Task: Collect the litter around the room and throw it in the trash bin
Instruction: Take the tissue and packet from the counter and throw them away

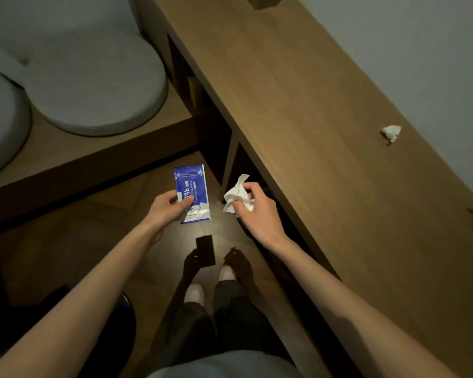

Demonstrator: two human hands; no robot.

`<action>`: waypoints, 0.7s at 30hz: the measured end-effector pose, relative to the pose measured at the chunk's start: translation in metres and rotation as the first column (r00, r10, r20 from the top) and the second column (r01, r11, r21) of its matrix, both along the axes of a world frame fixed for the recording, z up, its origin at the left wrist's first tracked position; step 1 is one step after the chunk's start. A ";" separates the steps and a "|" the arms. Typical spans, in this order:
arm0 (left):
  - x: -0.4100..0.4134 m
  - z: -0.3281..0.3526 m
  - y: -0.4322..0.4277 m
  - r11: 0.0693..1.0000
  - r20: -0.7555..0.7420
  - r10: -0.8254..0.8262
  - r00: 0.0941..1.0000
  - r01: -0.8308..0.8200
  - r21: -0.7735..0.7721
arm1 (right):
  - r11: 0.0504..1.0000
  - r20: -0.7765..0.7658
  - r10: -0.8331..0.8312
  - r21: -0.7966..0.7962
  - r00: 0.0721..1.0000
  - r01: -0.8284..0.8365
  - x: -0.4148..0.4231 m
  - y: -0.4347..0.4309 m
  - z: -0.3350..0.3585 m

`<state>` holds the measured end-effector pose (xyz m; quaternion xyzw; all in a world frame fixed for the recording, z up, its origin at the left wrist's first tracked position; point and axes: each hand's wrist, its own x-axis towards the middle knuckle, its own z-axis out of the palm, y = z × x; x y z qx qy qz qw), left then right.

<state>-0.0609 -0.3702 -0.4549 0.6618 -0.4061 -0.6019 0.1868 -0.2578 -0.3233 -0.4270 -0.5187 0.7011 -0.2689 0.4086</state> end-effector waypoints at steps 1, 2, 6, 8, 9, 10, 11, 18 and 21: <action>0.005 -0.008 0.005 1.000 -0.007 -0.010 1.000 0.010 0.018 | 1.000 -0.019 -0.002 0.013 1.000 0.003 0.006 0.005 -0.008; 0.008 -0.017 0.010 0.999 -0.014 -0.015 1.000 0.016 0.034 | 1.000 -0.027 -0.012 0.025 1.000 0.013 0.011 0.009 -0.016; 0.009 -0.048 0.021 0.996 -0.030 -0.047 0.998 0.049 0.071 | 0.984 0.007 -0.164 0.069 0.986 0.163 0.025 0.022 -0.057; 0.005 -0.065 0.025 0.993 -0.053 -0.056 0.997 0.061 0.100 | 0.965 0.012 -0.244 0.104 0.970 0.242 0.024 0.024 -0.077; 0.001 -0.073 0.027 0.991 -0.062 -0.065 0.996 0.072 0.117 | 0.952 0.012 -0.282 0.125 0.959 0.278 0.022 0.025 -0.087; -0.002 -0.082 0.028 0.988 -0.070 -0.073 0.995 0.081 0.131 | 0.939 0.008 -0.317 0.145 0.949 0.312 0.020 0.025 -0.097; -0.006 -0.089 0.030 0.986 -0.076 -0.080 0.994 0.091 0.142 | 0.924 0.000 -0.351 0.164 0.936 0.346 0.017 0.026 -0.106; -0.045 -0.147 0.024 0.979 -0.083 -0.105 0.991 0.117 0.165 | 0.848 -0.046 -0.482 0.227 0.875 0.479 -0.010 0.026 -0.173; -0.066 -0.179 0.016 0.982 -0.110 -0.087 0.990 0.104 0.157 | 0.859 -0.049 -0.457 0.234 0.888 0.455 -0.026 0.023 -0.211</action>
